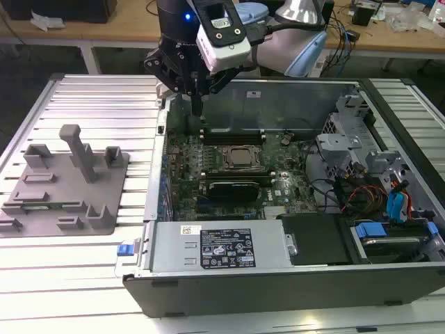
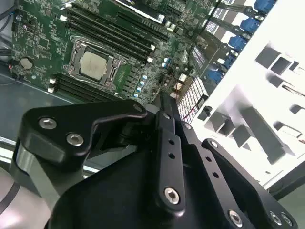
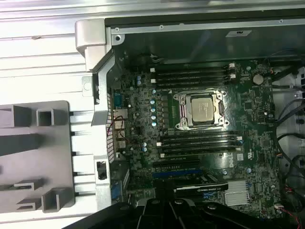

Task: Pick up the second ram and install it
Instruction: 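Reach for the second ram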

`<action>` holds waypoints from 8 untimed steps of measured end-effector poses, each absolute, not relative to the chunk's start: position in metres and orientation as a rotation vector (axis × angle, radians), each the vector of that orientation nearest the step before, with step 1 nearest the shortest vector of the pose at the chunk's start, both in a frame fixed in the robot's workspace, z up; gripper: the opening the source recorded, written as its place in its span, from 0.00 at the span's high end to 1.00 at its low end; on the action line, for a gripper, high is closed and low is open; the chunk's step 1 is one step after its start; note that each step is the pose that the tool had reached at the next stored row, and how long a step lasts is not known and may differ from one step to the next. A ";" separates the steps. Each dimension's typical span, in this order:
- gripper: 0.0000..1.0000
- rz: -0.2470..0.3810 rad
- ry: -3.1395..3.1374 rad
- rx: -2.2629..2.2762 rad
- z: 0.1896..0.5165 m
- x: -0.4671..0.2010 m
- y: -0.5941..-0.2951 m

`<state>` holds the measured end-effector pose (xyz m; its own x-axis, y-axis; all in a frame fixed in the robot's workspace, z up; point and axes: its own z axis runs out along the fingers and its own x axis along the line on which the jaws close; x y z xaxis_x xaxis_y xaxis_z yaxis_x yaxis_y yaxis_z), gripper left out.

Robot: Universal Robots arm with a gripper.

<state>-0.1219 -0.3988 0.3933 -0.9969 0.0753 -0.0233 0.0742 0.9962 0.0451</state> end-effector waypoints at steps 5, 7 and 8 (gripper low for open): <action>0.92 0.069 3.114 0.116 0.393 -0.122 -0.399; 0.92 0.069 3.114 0.117 0.393 -0.124 -0.399; 0.92 0.069 3.114 0.117 0.393 -0.124 -0.399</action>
<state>-0.1244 -0.3988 0.3933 -0.9969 0.0753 -0.0233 0.0742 0.9962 0.0451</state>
